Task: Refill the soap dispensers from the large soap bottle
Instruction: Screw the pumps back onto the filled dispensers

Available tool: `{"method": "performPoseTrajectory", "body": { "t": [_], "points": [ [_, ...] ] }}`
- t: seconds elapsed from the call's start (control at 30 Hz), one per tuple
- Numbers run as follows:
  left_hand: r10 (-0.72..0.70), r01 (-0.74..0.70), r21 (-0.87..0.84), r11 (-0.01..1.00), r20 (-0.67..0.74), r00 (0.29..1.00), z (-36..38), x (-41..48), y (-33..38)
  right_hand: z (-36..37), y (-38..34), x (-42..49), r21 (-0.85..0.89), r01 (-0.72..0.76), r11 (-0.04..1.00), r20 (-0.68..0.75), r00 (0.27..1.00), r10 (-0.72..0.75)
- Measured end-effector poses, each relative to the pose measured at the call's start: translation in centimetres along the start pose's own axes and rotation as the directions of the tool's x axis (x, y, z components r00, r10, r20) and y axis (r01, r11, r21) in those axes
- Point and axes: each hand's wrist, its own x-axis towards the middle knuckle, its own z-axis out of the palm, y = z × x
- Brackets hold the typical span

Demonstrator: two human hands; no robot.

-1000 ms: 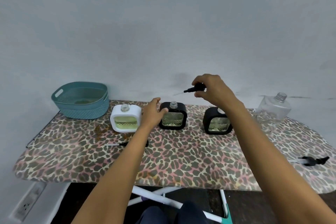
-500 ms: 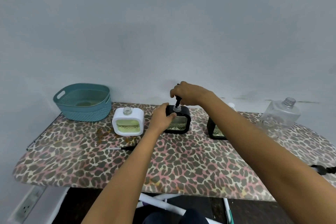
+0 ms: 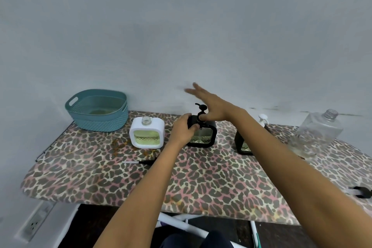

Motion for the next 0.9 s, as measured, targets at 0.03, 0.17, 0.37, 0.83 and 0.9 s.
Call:
{"method": "performPoseTrajectory", "body": {
  "t": [0.03,0.17,0.37,0.83,0.9],
  "points": [
    [0.004,-0.004,0.000,1.000,0.005,1.000,0.0,-0.1,0.0,0.5,0.3,-0.5,0.152,-0.076,0.985,-0.088,0.992,0.090],
    [0.012,-0.013,0.024,1.000,0.032,0.999,0.1,-0.2,0.1,3.9,1.2,-2.1,0.678,-0.245,0.693,-0.108,0.900,0.423],
    [-0.011,0.011,0.032,0.999,0.008,1.000,0.4,-0.1,0.0,7.6,1.1,-2.5,0.687,-0.191,0.701,-0.366,0.743,0.561],
    [-0.028,0.028,0.010,1.000,-0.013,1.000,0.4,0.1,-0.1,8.6,1.6,-2.5,0.829,-0.057,0.557,-0.292,0.806,0.516],
    [-0.030,0.030,0.009,1.000,-0.002,1.000,0.5,0.1,-0.1,8.9,1.9,-2.6,0.836,-0.030,0.549,-0.303,0.808,0.506]
  ]
}}
